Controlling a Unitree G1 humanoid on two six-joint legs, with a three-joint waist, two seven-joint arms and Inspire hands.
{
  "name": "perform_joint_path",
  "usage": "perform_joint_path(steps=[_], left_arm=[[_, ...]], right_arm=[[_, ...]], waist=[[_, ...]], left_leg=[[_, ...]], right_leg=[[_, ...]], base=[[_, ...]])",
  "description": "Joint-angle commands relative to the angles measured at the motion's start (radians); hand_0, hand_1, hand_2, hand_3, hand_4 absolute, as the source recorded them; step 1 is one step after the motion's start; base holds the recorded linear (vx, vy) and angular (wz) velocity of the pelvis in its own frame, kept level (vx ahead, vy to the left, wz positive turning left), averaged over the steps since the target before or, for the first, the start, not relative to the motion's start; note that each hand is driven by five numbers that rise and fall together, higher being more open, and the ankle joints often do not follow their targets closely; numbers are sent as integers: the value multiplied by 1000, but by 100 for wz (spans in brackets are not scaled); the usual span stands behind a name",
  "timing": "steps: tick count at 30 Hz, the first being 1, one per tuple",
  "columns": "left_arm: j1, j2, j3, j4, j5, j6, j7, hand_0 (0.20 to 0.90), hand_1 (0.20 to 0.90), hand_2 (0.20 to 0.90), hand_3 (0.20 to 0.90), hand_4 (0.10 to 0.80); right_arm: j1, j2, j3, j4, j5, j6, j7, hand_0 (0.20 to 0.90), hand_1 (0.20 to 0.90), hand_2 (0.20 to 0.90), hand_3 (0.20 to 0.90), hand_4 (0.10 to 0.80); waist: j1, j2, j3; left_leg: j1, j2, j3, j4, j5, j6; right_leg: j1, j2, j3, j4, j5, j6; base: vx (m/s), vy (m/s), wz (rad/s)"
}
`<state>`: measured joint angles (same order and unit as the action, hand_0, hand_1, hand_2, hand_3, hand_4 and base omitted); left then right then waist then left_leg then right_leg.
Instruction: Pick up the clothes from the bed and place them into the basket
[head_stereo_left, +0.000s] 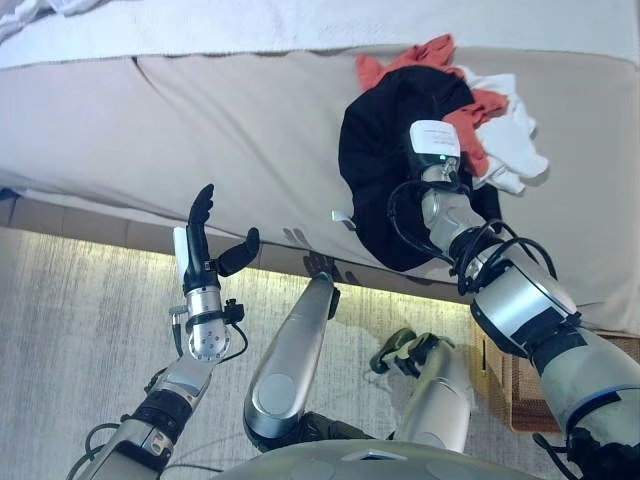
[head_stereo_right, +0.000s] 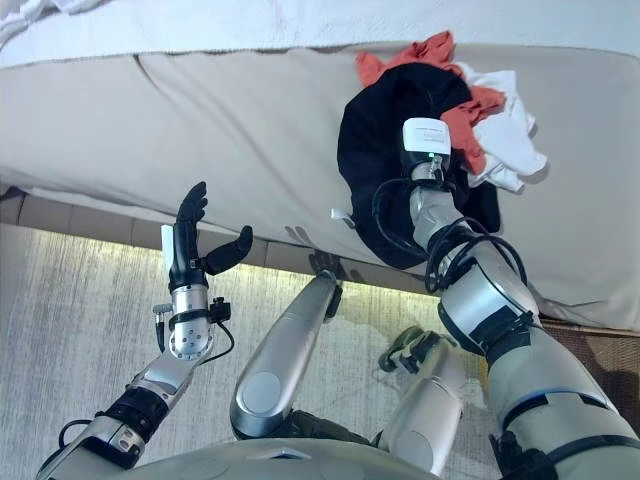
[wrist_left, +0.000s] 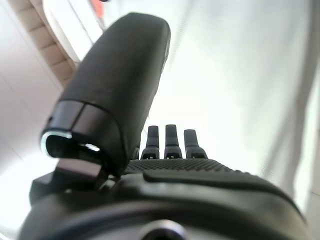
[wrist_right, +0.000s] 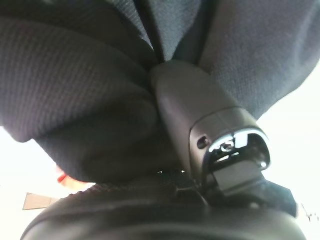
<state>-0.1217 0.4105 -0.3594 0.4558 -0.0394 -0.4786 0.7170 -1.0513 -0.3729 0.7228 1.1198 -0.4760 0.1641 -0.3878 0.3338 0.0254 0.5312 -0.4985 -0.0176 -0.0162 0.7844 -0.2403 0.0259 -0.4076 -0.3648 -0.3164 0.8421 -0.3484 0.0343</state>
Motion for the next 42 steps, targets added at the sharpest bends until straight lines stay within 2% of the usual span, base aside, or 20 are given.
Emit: perform_joint_path(steps=[1,3,7,8,9,13,17,23,29,42], left_arm=[[-29,23,20,-41,20,-17,-3,900,900,900,900,800],[-42,15,16,-3,-32,20,-51,900,900,900,900,800],[-46,-3,5,52,-29,55,-69,900,900,900,900,800],[-39,-6,8,63,-37,60,-74,900,900,900,900,800],[-36,-6,8,64,-39,62,-75,900,900,900,900,800],[4,-7,17,74,-28,81,-95,900,900,900,900,800],[30,1,14,97,-22,84,-115,900,900,900,900,800],[62,19,27,144,-19,51,-137,900,900,900,900,800],[60,18,40,188,-11,22,-154,900,900,900,900,800],[38,17,32,196,13,22,-171,900,900,900,900,800]], right_arm=[[-124,-96,-1,-123,48,-28,-135,300,300,300,200,100],[-127,-133,-20,-181,76,-46,-155,300,300,300,200,100],[-135,-194,-51,-219,154,-88,-191,300,300,300,200,100],[-135,-220,-63,-239,179,-94,-203,300,300,300,200,100],[-135,-226,-65,-245,181,-92,-199,300,300,300,200,100],[-129,-306,-101,-343,234,-93,-210,300,300,300,200,100],[-129,-371,-137,-416,320,-118,-220,300,300,300,200,100],[-144,-484,-198,-463,381,-121,-247,300,300,300,200,100],[-147,-574,-232,-434,445,-107,-263,300,300,300,200,100],[-40,-623,-339,-389,494,-97,-291,300,300,300,200,100]], waist=[[-10,-15,-71],[-30,-29,-113],[-50,-39,-171],[-58,-41,-195],[-60,-41,-199],[-84,-47,-264],[-107,-55,-322],[-142,-64,-391],[-179,-78,-428],[-257,-71,-432]], left_leg=[[118,47,28,-125,-15,19],[202,73,46,-241,28,-5],[316,94,61,-392,86,-35],[339,93,70,-441,123,-38],[347,92,70,-453,127,-40],[436,90,94,-582,168,-57],[497,90,110,-676,197,-68],[573,93,146,-804,229,-79],[603,95,172,-869,244,-87],[631,106,241,-872,230,-92]], right_leg=[[74,-9,-24,-122,199,15],[148,14,-29,-234,228,20],[261,56,-45,-404,253,23],[291,70,-58,-472,277,15],[299,73,-59,-486,279,15],[384,118,-57,-630,311,28],[437,140,-55,-720,343,40],[497,172,-46,-837,380,57],[516,197,-29,-907,407,60],[508,232,39,-929,409,46]], base=[[86,-64,-24],[125,-109,-29],[115,-77,-15],[69,-30,-1],[86,-14,0],[126,-19,-5],[132,-19,-5],[104,-13,-4],[49,-29,-11],[9,-46,-20]])
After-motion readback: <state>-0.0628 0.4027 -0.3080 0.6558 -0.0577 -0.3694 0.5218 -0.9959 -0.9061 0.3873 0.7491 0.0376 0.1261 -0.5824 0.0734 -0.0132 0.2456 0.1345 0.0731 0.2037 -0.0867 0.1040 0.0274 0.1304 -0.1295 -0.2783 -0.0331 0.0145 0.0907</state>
